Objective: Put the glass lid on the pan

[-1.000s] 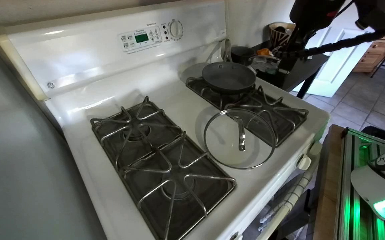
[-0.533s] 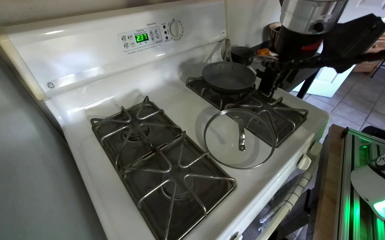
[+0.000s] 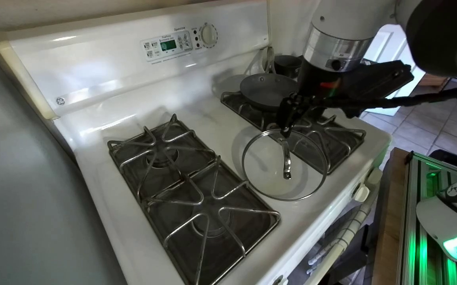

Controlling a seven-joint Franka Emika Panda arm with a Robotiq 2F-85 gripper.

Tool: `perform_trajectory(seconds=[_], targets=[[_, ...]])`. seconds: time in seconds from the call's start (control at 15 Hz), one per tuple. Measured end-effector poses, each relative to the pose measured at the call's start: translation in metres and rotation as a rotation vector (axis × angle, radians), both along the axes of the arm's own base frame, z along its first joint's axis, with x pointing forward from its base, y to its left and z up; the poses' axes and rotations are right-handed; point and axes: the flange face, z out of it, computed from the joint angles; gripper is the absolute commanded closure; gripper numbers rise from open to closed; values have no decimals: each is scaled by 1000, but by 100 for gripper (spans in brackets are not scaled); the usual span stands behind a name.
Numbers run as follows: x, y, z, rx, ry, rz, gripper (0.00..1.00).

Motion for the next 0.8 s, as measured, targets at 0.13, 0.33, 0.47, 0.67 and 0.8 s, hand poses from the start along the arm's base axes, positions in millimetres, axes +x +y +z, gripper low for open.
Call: perform_trajectory(seconds=[0.13, 0.33, 0.47, 0.67, 0.8], targets=[[3, 2, -11, 11, 6, -5, 0], [7, 6, -26, 23, 25, -13, 0], [10, 9, -35, 31, 33, -11, 0], [17, 15, -42, 39, 49, -9, 29], [21, 20, -45, 44, 55, -10, 40]])
